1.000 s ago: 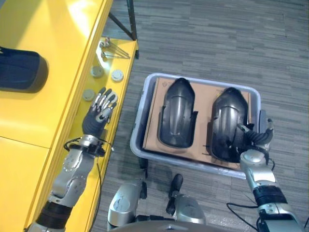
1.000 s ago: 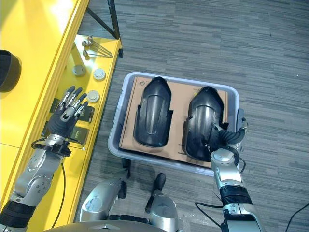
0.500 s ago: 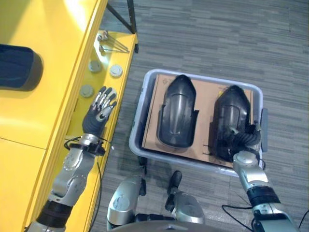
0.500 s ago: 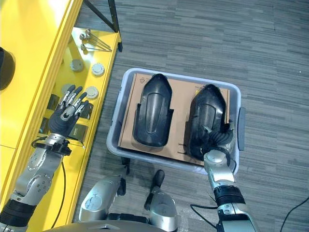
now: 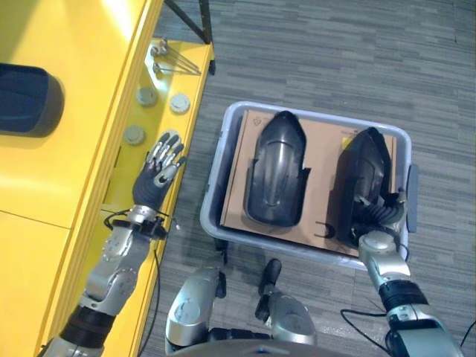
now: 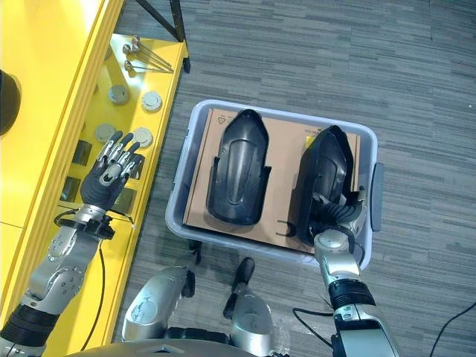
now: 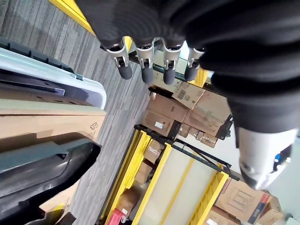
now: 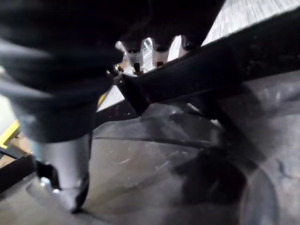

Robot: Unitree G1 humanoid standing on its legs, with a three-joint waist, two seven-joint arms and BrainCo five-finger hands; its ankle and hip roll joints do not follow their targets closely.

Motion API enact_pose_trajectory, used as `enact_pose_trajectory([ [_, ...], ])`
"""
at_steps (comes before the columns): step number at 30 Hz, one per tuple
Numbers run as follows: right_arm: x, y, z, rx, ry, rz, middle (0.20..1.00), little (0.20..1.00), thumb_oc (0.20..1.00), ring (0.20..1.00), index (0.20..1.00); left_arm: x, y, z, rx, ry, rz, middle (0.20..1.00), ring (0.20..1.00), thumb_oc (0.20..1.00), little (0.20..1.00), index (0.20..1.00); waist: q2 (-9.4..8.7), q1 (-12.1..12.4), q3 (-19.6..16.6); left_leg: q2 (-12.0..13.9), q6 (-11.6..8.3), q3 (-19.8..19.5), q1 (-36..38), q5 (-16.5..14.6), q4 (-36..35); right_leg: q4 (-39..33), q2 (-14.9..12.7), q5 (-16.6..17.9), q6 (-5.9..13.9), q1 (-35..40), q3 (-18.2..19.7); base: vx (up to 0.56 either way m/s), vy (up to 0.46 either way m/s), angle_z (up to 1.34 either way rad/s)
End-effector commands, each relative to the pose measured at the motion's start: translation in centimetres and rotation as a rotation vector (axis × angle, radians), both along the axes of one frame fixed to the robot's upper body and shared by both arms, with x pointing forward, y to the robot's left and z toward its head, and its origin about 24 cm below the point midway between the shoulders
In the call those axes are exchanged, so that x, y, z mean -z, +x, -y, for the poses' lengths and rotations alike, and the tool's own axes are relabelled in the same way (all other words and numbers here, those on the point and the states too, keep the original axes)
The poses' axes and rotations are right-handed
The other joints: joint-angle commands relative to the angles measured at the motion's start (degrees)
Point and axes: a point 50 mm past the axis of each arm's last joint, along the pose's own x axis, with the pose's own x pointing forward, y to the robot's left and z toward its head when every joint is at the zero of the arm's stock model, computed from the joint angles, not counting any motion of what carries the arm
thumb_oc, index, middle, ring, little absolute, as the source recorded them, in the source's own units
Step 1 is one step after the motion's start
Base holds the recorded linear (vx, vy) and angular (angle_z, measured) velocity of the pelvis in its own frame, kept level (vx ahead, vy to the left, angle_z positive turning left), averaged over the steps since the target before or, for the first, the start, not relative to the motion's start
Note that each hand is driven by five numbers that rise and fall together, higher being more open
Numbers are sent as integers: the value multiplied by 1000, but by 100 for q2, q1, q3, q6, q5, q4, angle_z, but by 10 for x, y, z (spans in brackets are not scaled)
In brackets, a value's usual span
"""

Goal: Move parts from the plastic box to the shelf.

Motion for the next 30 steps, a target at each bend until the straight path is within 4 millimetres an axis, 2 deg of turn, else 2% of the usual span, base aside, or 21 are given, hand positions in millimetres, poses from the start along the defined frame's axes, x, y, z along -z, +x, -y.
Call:
enact_pose_trajectory([
  [1, -1, 6, -5, -28, 20, 13, 1000, 1000, 1000, 1000, 1000, -22, 2, 2, -1, -50, 139, 1000, 1000, 1000, 1000, 1000, 49, 115, 147, 268, -199, 78, 423, -889, 411, 413, -362, 122, 76, -565, 27, 0, 0, 0],
  [11, -2, 6, -4, -30, 25, 21, 1000, 1000, 1000, 1000, 1000, -22, 2, 2, 2, -54, 134, 1000, 1000, 1000, 1000, 1000, 44, 86, 141, 271, -190, 101, 452, -898, 400, 434, -365, 132, 80, -590, 47, 0, 0, 0],
  [18, 7, 2, -6, -36, 45, -29, 1000, 1000, 1000, 1000, 1000, -22, 2, 2, -11, -60, 134, 1000, 1000, 1000, 1000, 1000, 36, 55, 134, 271, -186, 119, 461, -898, 387, 440, -357, 131, 73, -612, 68, 0, 0, 0],
  [19, 10, 1, -7, -42, 45, -42, 382, 382, 382, 382, 382, -22, 2, 1, -12, -60, 136, 1000, 1000, 1000, 1000, 1000, 39, 49, 125, 269, -183, 121, 439, -881, 381, 430, -358, 151, 71, -632, 63, 0, 0, 0],
  [20, 15, 0, -9, -53, 52, -58, 200, 200, 200, 200, 200, -22, 2, 1, -13, -65, 135, 1000, 1000, 1000, 1000, 1000, 45, 48, 145, 273, -186, 126, 466, -893, 379, 444, -359, 136, 75, -617, 65, 0, 0, 0],
  [24, 26, -4, -15, -61, 76, -77, 200, 200, 200, 200, 200, -21, 2, 2, -11, -69, 138, 1000, 1000, 1000, 1000, 1000, 50, 46, 155, 273, -183, 134, 459, -894, 382, 443, -366, 146, 71, -629, 63, 0, 0, 0],
  [30, 28, -5, -20, -73, 80, -71, 200, 200, 200, 200, 200, -22, 1, 3, -10, -70, 147, 1000, 1000, 1000, 1000, 1000, 50, 35, 159, 265, -179, 138, 452, -884, 371, 425, -369, 166, 78, -640, 67, 0, 0, 0],
])
